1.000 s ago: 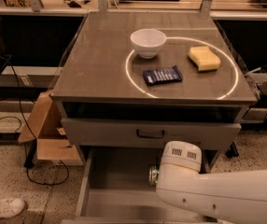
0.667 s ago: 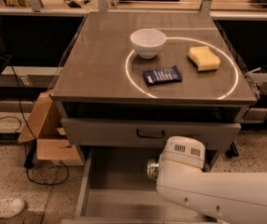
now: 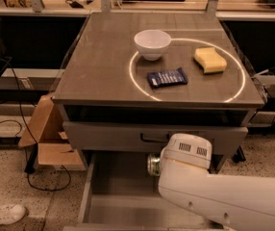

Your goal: Pick green can from middle drawer and place on counter

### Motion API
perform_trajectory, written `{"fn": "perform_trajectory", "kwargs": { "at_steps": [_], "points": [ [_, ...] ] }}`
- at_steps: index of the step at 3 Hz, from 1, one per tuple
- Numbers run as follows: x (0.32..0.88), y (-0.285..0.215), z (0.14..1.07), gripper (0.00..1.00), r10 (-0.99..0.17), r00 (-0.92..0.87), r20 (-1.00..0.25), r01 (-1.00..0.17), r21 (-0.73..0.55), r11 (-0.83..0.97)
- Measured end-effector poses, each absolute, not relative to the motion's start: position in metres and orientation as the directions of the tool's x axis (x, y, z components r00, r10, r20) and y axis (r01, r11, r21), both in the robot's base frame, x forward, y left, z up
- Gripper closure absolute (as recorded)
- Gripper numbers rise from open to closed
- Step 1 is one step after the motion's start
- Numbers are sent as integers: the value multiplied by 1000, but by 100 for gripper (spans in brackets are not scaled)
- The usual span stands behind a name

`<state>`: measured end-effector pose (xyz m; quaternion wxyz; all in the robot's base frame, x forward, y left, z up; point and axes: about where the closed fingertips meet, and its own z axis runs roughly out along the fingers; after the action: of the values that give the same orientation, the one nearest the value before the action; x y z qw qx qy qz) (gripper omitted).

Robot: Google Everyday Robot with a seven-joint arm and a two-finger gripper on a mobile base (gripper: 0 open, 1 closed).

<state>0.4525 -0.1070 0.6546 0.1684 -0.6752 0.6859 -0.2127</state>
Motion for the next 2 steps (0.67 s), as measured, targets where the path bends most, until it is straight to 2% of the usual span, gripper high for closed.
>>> {"fn": "perform_trajectory", "kwargs": {
  "at_steps": [2],
  "points": [
    [451,-130,716,100,-992,-61,112,-819,-573,-14]
  ]
}}
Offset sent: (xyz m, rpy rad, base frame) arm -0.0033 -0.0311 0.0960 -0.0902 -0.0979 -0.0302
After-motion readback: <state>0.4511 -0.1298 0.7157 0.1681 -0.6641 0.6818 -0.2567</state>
